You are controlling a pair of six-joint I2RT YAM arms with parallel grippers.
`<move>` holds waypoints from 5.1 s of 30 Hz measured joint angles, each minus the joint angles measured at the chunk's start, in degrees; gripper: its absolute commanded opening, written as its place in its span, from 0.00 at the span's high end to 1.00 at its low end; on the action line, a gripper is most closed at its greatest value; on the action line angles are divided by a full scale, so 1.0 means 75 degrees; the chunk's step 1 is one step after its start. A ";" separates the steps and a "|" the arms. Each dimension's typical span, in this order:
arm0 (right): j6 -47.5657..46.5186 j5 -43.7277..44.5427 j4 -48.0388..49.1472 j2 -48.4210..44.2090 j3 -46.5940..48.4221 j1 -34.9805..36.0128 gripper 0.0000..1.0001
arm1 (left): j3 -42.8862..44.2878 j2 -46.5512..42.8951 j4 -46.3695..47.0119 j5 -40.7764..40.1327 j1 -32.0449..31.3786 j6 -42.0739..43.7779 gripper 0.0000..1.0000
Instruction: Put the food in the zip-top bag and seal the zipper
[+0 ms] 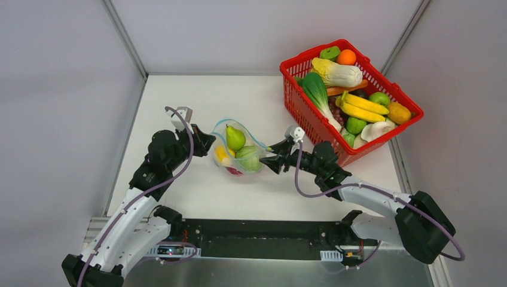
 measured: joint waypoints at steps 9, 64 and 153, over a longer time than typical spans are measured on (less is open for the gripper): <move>0.0286 0.0376 -0.0073 -0.0621 -0.0137 0.0000 0.54 | -0.0184 -0.0119 0.0128 -0.0198 0.0003 0.0000 1.00; 0.0452 0.0323 -0.0460 -0.0530 -0.0125 -0.0064 0.48 | -0.0245 -0.0207 -0.0122 -0.0816 0.0204 -0.0254 1.00; 0.2742 -0.1888 -0.0414 0.0752 0.1378 -0.1119 1.00 | 0.4421 0.3523 -0.1466 0.3229 -0.1740 0.5050 0.40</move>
